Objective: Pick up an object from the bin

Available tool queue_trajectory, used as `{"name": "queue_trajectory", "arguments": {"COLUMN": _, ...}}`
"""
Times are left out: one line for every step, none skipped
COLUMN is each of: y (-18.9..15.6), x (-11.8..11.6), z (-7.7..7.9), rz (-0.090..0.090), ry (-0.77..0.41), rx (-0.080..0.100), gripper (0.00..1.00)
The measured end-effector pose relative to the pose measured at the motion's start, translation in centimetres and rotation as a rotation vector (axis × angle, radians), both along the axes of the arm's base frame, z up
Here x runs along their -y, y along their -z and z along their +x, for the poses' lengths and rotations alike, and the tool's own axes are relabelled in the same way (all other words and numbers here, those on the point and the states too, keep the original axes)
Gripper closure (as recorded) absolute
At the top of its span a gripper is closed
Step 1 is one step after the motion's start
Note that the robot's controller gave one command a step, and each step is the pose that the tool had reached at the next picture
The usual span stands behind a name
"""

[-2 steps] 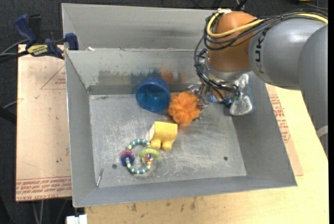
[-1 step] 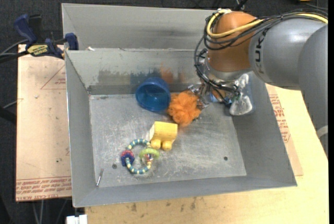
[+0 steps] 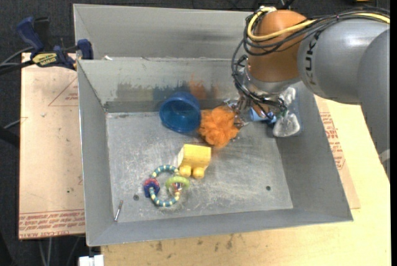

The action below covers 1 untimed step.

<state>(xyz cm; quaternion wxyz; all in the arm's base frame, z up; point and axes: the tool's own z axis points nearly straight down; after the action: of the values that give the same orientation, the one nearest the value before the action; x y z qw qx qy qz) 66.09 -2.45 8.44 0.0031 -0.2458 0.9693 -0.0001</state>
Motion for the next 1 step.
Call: {"name": "queue_trajectory", "arguments": {"y": -4.06, "x": -0.02, "z": 0.06, "rz": 0.0, "ry": 0.0, "rx": 0.001, "gripper": 1.0}}
